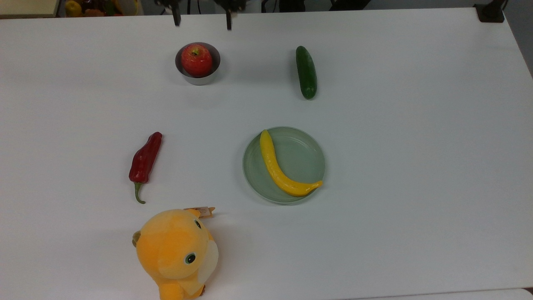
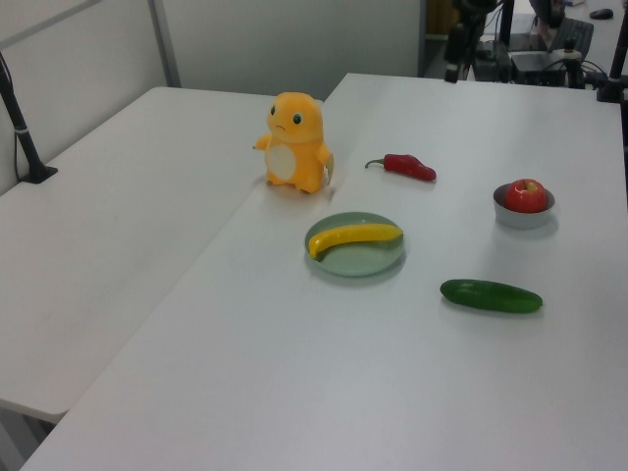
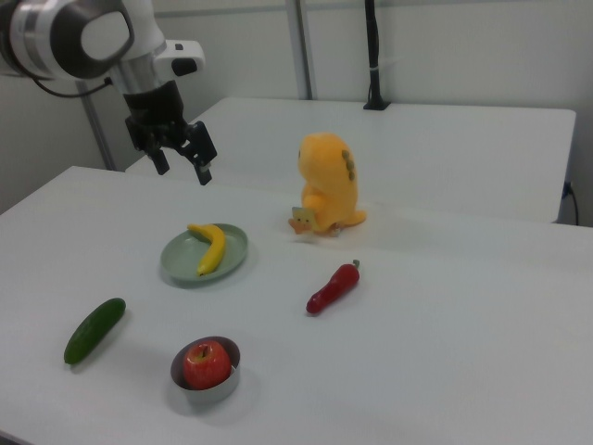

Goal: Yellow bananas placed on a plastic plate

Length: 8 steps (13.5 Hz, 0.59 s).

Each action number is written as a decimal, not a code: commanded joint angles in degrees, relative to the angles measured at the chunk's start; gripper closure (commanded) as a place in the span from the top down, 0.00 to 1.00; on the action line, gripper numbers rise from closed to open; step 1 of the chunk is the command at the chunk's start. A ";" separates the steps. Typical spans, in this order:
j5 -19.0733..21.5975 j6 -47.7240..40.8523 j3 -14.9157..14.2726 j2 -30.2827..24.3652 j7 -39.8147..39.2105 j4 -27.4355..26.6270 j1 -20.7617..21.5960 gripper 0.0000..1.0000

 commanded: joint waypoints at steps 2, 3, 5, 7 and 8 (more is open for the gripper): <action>1.92 -9.78 -2.62 -4.60 -0.23 -1.96 -0.32 1.00; 2.09 -9.54 -2.36 -4.43 -0.23 -1.96 -0.76 1.00; 4.10 -9.01 -1.66 -3.56 -0.93 -1.96 -1.63 1.00; 4.90 -7.26 0.18 -3.55 -2.85 -1.96 -3.91 1.00; 5.43 -5.25 2.63 -3.20 -6.00 -2.05 -6.45 1.00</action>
